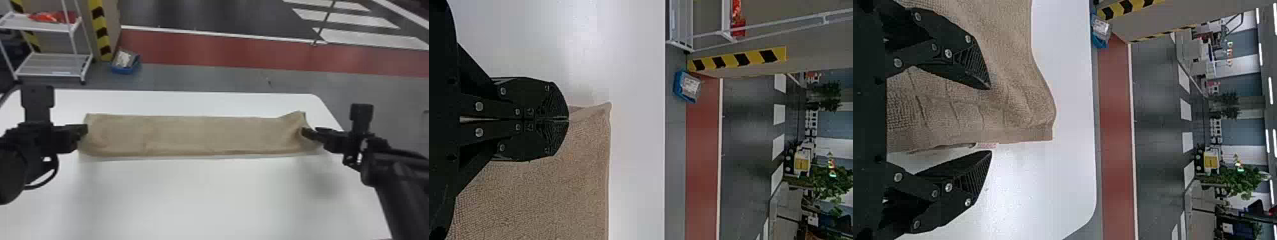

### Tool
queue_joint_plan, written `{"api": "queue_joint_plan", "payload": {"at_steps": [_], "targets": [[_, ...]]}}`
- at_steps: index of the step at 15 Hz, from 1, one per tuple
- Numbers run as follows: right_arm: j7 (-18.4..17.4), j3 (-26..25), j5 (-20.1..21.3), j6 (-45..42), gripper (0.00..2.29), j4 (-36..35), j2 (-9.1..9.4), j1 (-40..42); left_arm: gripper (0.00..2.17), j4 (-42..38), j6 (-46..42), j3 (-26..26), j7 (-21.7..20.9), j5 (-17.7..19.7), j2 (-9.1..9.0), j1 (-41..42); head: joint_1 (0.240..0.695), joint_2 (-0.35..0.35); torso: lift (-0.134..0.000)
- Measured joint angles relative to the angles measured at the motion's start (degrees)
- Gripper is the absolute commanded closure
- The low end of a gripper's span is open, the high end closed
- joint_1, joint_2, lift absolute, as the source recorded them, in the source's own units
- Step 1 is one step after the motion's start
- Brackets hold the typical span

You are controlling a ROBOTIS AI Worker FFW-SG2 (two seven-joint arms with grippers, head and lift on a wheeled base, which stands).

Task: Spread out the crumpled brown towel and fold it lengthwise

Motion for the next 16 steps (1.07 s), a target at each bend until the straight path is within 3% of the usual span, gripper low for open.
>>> {"api": "queue_joint_plan", "payload": {"at_steps": [8,9,10,11,13,16], "targets": [[0.1,-0.37,0.16,-0.07,0.77,2.17,-0.19,-1.19,1.21,0.3,-0.01,0.04,-0.2,-0.32,0.02,-0.01,0.695,-0.177,-0.124],[0.17,-0.51,0.06,-0.06,0.94,2.17,-0.24,-1.19,1.21,0.32,-0.01,0.04,-0.2,-0.35,0.01,-0.02,0.695,-0.178,-0.124],[0.38,-0.6,0.01,-0.07,1.25,2.17,-0.32,-1.19,1.21,0.32,-0.01,0.03,-0.2,-0.36,0.0,-0.02,0.695,-0.179,-0.124],[0.62,-0.66,-0.03,-0.07,1.36,2.17,-0.38,-1.19,1.21,0.32,-0.01,0.02,-0.2,-0.37,-0.01,-0.03,0.695,-0.179,-0.124],[1.16,-0.84,-0.26,0.19,1.51,2.18,-0.47,-1.23,1.21,0.32,-0.01,-0.03,-0.2,-0.38,-0.02,-0.03,0.695,-0.18,-0.124],[1.81,-1.09,-0.68,0.47,1.51,2.17,-0.5,-1.27,1.21,0.16,0.05,0.03,-0.2,-0.31,-0.02,0.19,0.695,-0.179,-0.124]]}}
